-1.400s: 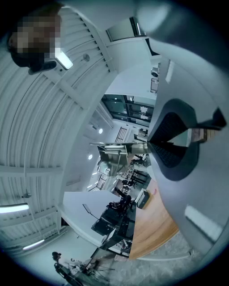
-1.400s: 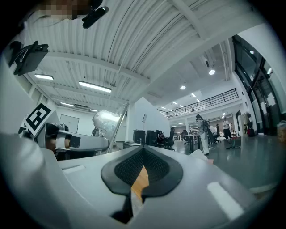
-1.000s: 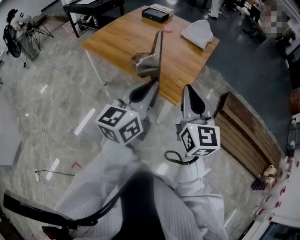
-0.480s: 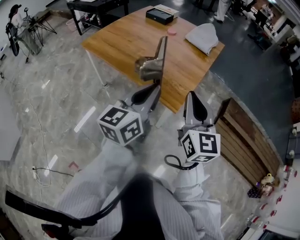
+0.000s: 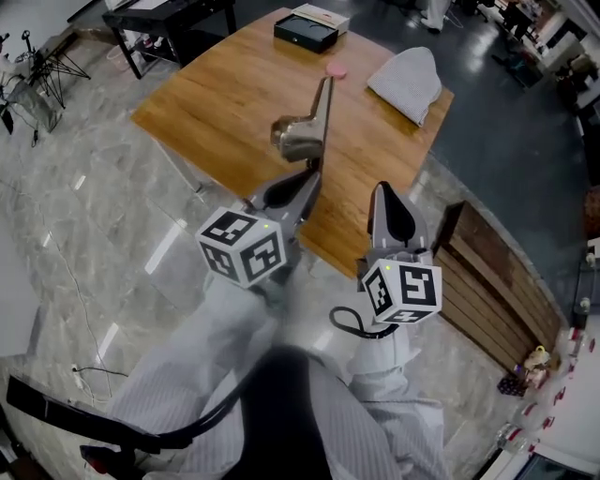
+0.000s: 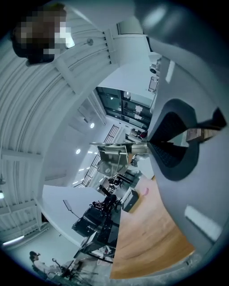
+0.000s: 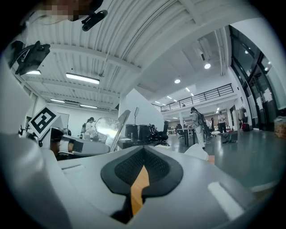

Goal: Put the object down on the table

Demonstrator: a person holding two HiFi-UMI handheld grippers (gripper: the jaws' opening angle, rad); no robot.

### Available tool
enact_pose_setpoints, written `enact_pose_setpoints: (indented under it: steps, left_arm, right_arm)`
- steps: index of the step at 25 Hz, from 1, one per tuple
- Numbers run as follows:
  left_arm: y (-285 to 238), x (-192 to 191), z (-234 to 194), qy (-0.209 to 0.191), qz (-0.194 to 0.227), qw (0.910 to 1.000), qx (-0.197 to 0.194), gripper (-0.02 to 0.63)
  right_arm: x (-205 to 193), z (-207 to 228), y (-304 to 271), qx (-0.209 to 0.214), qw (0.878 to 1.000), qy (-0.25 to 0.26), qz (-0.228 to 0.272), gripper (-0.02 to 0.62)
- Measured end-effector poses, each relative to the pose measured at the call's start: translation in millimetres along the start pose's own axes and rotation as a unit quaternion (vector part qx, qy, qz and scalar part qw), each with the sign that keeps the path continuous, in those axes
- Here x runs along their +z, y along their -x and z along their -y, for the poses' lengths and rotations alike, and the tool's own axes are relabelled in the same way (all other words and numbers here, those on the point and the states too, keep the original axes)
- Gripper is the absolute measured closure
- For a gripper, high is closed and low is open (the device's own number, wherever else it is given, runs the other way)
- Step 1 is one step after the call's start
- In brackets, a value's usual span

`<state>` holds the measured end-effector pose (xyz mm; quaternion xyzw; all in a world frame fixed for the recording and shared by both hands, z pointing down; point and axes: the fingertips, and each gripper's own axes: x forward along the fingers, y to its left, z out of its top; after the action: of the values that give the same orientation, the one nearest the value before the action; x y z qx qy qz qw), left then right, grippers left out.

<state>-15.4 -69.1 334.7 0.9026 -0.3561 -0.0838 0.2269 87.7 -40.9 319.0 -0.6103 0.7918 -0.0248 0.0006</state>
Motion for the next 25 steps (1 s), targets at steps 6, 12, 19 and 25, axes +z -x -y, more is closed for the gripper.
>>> enact_pose_setpoints:
  steps: [6,12,19,25]
  left_arm:
    - [-69,1,-63,0.013,-0.071,0.9971,-0.027,0.603]
    - [-126,-20,-96,0.044,-0.129,0.9899,-0.037,0.603]
    - [-164,-84,-120,0.13,-0.254,0.9557,-0.071,0.603]
    - [-168,-174,-151,0.219,-0.386,0.8943,-0.056,0.603]
  right_arm:
    - [-8,31,-78,-0.037,0.999,-0.027,-0.005,0.581]
    - [-36,69,-112,-0.058,0.996,-0.05,-0.04,0.581]
    - [-78,99,-124,-0.06,0.991,-0.074,-0.093,0.581]
    - [-127,112,-118,-0.065,0.982,-0.11,-0.141,0.581]
